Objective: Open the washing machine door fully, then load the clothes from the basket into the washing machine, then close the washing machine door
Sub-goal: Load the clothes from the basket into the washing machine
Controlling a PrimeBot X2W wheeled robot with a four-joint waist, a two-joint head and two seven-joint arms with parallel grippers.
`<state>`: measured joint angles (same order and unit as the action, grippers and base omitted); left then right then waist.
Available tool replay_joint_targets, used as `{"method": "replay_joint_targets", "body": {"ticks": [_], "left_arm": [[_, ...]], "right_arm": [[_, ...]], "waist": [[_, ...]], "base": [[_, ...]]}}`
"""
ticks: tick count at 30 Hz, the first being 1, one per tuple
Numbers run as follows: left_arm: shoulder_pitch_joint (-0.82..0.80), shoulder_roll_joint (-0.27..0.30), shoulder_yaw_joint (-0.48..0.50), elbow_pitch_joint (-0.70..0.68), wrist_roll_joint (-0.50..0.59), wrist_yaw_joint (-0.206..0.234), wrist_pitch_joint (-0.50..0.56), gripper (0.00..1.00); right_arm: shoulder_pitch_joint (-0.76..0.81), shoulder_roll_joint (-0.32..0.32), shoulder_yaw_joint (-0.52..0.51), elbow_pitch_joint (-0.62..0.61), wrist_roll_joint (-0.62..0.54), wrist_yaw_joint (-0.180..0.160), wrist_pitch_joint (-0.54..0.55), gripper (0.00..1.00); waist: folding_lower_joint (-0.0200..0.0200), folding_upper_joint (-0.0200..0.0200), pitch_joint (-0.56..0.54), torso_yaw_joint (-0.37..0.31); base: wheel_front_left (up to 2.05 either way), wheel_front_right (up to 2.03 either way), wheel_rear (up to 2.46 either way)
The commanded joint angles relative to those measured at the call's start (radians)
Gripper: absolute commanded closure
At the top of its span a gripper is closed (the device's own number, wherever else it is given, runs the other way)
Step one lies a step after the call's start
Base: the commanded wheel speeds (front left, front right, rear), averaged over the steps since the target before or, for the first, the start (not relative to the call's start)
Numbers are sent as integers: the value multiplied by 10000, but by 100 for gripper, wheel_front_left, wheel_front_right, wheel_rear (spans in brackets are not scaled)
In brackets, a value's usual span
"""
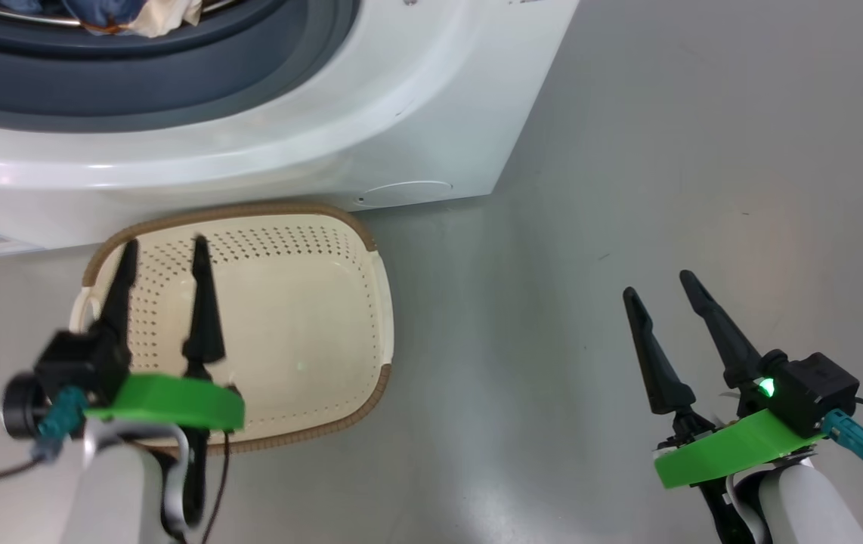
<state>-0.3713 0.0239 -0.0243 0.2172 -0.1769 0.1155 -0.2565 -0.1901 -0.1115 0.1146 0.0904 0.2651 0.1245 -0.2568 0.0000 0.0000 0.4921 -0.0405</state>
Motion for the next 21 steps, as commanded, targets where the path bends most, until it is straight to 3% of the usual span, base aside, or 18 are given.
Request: {"method": "replay_joint_targets", "body": {"ticks": [1, 10, 21], "left_arm": [[560, 265, 109, -597, 132, 188, -53, 0], [1968, 265, -268, -1479, -374, 812, -53, 0], [2680, 264, -289, -1832, -491, 1019, -53, 0]], "right_arm": [[29, -82, 126, -246, -69, 62, -49, 0], [184, -82, -139, -259, -114, 62, -49, 0], [344, -96, -302, -290, -151, 62, -49, 0]], "waist": [[0, 0, -10, 79], [0, 0, -308, 317], [0, 0, -604, 372]], "base": [[0, 0, 0], [0, 0, 0], [0, 0, 0]]}}
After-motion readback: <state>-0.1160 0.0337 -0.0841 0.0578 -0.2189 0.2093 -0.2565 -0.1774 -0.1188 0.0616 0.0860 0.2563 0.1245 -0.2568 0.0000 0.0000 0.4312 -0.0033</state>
